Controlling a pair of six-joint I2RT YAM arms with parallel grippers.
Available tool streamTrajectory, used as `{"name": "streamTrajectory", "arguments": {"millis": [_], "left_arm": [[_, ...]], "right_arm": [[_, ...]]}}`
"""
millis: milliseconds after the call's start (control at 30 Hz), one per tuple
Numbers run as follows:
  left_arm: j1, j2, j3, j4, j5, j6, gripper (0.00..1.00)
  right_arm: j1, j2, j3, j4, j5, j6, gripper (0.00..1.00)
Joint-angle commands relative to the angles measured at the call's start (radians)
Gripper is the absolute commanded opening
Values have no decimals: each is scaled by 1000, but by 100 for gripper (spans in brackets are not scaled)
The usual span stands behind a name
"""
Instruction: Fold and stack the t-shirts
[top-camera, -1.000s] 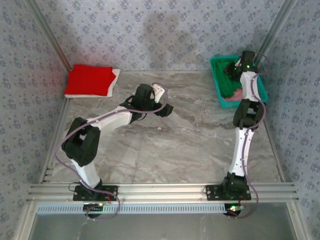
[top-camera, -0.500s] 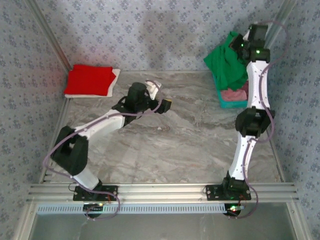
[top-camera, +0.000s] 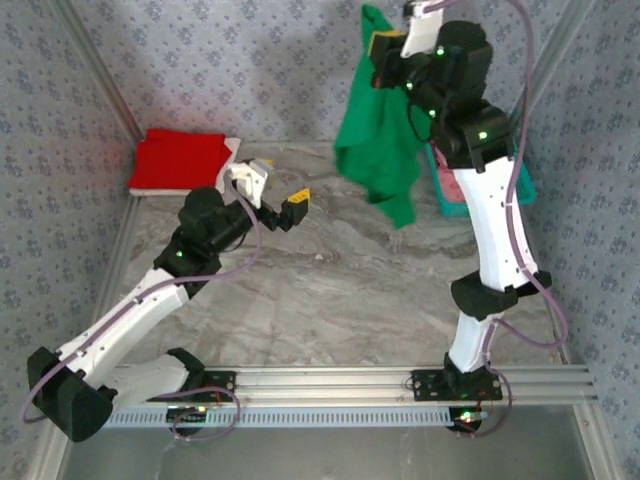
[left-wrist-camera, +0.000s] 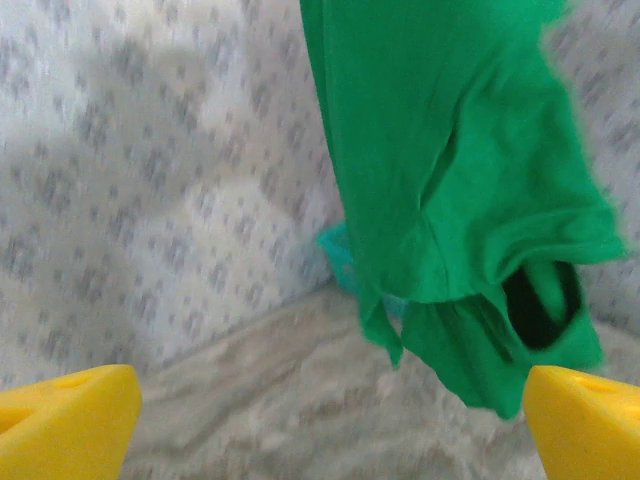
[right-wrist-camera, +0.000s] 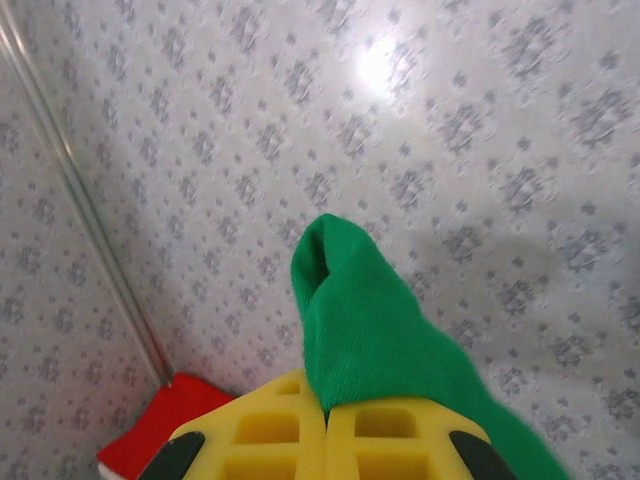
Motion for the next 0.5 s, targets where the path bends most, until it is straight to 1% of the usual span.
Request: {"name": "streamTrajectory", "arguments": {"millis": [0, 33, 67, 100, 133, 200, 267, 333, 400, 467], "left_arm": [[34, -34, -81, -22, -65, 8, 98], [46, -43, -102, -22, -71, -2, 98], [61, -53, -124, -28, -70, -15, 98], [82, -59, -148, -32, -67, -29, 98], [96, -59, -169, -34, -62, -39, 98], [128, -52, -199, -65, -53, -55, 98], [141, -43, -218, -101, -53, -56, 98], [147, -38, -230, -148, -48, -61, 97], [148, -41, -242, -200, -30, -81, 97], [148, -50, -263, -229, 28, -101, 97]], "right_arm": [[38, 20, -177, 101, 125, -10, 3], [46, 33, -236, 129, 130, 22, 17], [48, 55, -296, 161, 116, 61, 38], [49, 82, -339, 181, 100, 90, 46], [47, 115, -359, 186, 91, 120, 46], [38, 196, -356, 125, 72, 155, 50], [11, 235, -354, 95, 88, 176, 50], [-31, 223, -408, 90, 71, 218, 54], [-62, 166, -528, 144, 74, 247, 58], [-81, 91, -675, 180, 59, 254, 59]]}}
